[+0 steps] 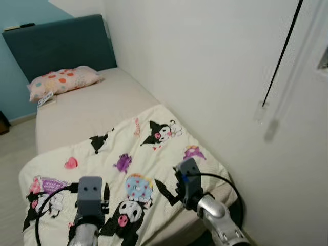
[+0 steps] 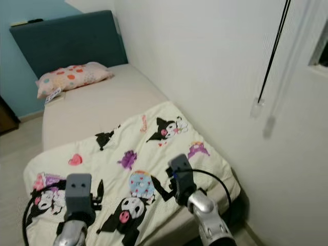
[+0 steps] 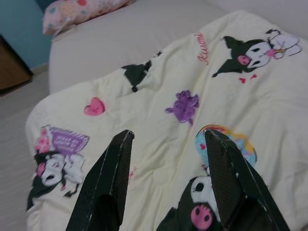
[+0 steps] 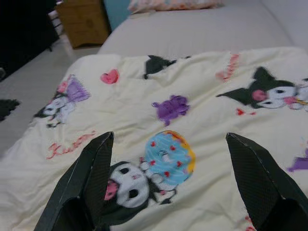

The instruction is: Clean up the room

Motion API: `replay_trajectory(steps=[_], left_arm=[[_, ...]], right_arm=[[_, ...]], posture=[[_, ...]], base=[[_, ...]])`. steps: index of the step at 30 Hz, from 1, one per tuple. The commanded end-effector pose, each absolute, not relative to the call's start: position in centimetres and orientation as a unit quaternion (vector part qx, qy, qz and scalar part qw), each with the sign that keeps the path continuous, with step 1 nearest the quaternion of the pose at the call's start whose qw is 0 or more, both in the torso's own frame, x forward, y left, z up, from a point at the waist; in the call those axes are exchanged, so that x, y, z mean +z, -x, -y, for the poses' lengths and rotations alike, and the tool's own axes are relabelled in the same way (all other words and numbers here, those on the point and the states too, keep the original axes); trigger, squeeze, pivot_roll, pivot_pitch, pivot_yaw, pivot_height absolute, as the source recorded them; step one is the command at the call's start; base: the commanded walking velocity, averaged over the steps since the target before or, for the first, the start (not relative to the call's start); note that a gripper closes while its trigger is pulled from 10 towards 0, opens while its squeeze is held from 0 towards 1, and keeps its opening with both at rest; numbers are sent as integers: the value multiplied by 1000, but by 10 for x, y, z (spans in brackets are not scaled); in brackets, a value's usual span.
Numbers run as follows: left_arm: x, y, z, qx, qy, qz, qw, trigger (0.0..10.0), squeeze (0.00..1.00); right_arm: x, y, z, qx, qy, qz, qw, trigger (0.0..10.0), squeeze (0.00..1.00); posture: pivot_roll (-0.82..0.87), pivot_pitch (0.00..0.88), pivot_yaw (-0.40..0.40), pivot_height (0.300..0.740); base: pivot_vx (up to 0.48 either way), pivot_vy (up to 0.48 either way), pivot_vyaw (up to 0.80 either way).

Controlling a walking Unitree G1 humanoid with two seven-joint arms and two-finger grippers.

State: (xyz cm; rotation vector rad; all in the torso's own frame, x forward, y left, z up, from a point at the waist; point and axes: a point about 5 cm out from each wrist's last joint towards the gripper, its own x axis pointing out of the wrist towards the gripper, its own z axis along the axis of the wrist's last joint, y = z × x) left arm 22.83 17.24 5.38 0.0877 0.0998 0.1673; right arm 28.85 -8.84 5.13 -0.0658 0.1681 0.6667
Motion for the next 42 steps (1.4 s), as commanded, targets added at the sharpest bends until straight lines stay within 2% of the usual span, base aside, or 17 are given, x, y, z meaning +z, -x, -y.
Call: replay_trajectory(steps=[1,13,24,42], left_arm=[[48,-223,-181,103,-45,-60,992,10000,0],[49,-222,-180,104,-47,-54,992,10000,0],[52,-221,-181,113,-47,-42,992,10000,0],[51,-218,-183,136,-33,-37,989,10000,0]], right_arm=[[49,-285,80,343,32,-83,935,10000,0],[50,-284,77,356,45,-78,930,10000,0],[50,-283,75,372,54,-75,924,10000,0],[52,-282,74,381,54,-66,921,10000,0]], posture=[[-72,0,50,735],[-70,0,42,735],[-70,0,41,735],[-69,0,29,735]], base=[[0,0,0],[0,-72,102],[0,-454,800],[0,0,0]])
